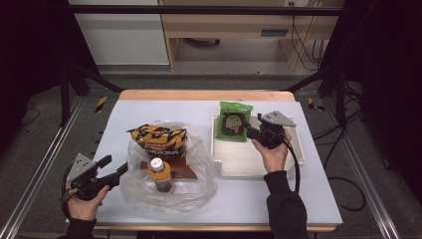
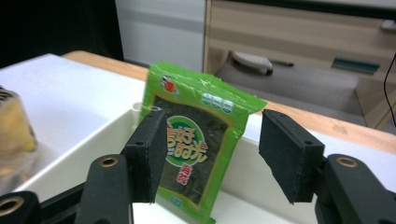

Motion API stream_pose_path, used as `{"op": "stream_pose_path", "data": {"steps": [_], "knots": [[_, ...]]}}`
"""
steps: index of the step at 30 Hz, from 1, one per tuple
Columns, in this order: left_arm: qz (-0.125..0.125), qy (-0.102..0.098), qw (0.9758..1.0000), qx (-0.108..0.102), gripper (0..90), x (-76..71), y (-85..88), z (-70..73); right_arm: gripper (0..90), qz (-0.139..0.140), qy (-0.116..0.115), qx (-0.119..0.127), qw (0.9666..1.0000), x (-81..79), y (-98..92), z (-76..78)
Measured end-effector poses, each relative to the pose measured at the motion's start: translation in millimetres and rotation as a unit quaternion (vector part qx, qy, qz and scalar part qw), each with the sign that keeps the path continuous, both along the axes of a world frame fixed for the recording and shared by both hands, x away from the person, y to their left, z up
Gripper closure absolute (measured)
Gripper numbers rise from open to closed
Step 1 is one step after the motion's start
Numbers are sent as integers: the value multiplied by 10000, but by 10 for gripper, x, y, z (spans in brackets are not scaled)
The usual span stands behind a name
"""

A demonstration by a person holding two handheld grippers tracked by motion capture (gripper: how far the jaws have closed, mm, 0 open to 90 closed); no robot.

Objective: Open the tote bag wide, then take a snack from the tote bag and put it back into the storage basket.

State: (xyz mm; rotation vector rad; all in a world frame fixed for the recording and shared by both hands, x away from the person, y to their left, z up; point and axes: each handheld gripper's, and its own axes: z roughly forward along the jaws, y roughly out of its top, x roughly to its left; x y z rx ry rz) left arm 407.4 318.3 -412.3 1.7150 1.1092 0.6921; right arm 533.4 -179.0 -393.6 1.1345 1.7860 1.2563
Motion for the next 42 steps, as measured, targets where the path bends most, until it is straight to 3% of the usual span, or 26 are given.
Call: {"op": "stream_pose_path", "data": {"steps": [3,6,8,13,19,26,36,42], "knots": [[6,-29,10000,42,322,-4,-17,12,400,82,-42,151,9998,-122,-14,14],[11,-83,9999,92,332,-4,-36,16,375,191,49,140,9997,-227,-23,33],[-25,-81,9999,94,336,-1,-43,15,375,273,-72,210,9994,-310,-23,42],[-74,-145,9998,94,358,11,-68,12,351,527,-46,320,9981,-478,-6,66],[-121,-213,9997,55,361,21,-66,11,335,830,-184,517,9950,-626,102,209],[-64,-241,9997,72,355,23,-58,13,317,1257,-315,759,9887,-708,423,384],[-40,-51,9999,143,348,43,-99,-24,303,1788,-286,816,9801,-712,942,549],[-56,68,9998,155,363,62,-114,-76,301,2091,-302,699,9749,-710,1240,668]]}}
